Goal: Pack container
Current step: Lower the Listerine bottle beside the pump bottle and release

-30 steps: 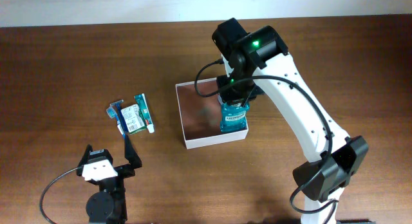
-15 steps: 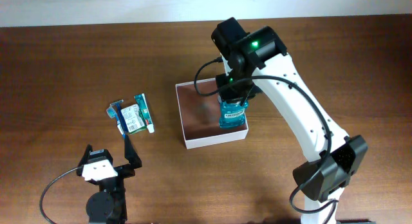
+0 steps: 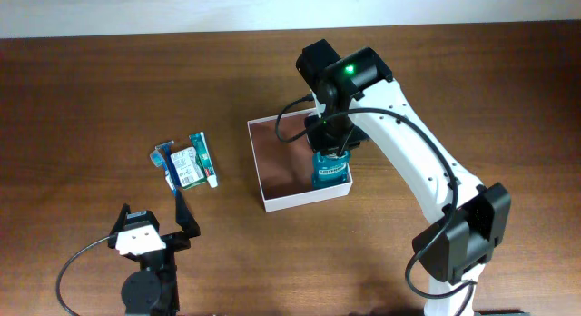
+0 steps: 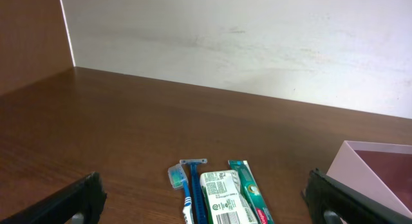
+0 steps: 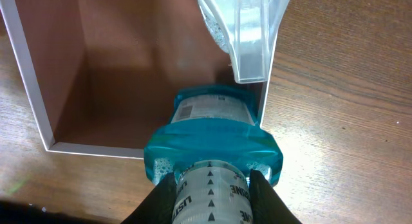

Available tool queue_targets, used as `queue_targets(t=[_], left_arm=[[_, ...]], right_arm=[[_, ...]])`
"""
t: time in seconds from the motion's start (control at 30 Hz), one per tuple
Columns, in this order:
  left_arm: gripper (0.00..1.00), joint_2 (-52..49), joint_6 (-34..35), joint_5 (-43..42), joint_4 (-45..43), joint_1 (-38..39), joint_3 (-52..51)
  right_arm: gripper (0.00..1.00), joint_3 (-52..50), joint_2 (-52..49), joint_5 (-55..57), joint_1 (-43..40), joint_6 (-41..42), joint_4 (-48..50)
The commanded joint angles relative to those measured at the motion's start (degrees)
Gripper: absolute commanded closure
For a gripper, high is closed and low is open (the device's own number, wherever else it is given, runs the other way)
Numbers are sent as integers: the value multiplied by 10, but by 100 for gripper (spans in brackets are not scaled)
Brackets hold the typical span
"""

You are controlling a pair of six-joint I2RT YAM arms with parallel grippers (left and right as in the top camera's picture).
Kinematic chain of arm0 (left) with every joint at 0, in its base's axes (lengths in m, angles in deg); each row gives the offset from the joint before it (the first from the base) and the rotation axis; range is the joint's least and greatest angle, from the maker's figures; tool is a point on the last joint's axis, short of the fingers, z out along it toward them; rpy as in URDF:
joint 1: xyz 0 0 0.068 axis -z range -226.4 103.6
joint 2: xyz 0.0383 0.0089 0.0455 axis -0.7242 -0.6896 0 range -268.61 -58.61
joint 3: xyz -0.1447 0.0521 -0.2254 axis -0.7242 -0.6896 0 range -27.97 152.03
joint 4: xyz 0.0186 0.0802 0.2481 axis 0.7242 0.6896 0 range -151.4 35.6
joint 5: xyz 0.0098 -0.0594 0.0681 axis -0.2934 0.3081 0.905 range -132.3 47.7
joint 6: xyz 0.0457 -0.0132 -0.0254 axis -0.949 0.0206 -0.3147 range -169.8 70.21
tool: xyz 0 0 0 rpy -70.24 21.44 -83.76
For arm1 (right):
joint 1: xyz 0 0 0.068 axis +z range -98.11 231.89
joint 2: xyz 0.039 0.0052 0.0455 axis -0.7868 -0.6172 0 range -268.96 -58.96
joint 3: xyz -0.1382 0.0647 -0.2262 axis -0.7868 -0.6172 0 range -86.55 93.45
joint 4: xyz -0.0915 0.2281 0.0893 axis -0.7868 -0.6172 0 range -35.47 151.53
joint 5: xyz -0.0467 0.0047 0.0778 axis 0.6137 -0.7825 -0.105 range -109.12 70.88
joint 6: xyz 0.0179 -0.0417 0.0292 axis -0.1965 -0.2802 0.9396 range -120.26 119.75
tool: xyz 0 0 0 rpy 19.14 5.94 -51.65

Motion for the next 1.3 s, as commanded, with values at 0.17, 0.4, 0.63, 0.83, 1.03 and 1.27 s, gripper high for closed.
queue_targets(t=[0.17,0.4,0.63,0.83,1.03,1.27], left_arm=[[1,5,-9,-4,-2,-3,-5],[1,5,-9,-5,-2,-3,-5],[1,5,-9,-4,-2,-3,-5],[1,5,-9,-4,-2,-3,-5],[1,5,-9,-4,-2,-3,-5],[1,5,-9,-4,-2,-3,-5]], right_arm=[[73,2,5,5,4,0,1],[71,2,5,5,4,0,1],[63,2,5,4,3,3,0],[62,2,5,3,3,2,-1],[62,2,5,3,3,2,-1],[61,60,5,-10,1,0,-5]])
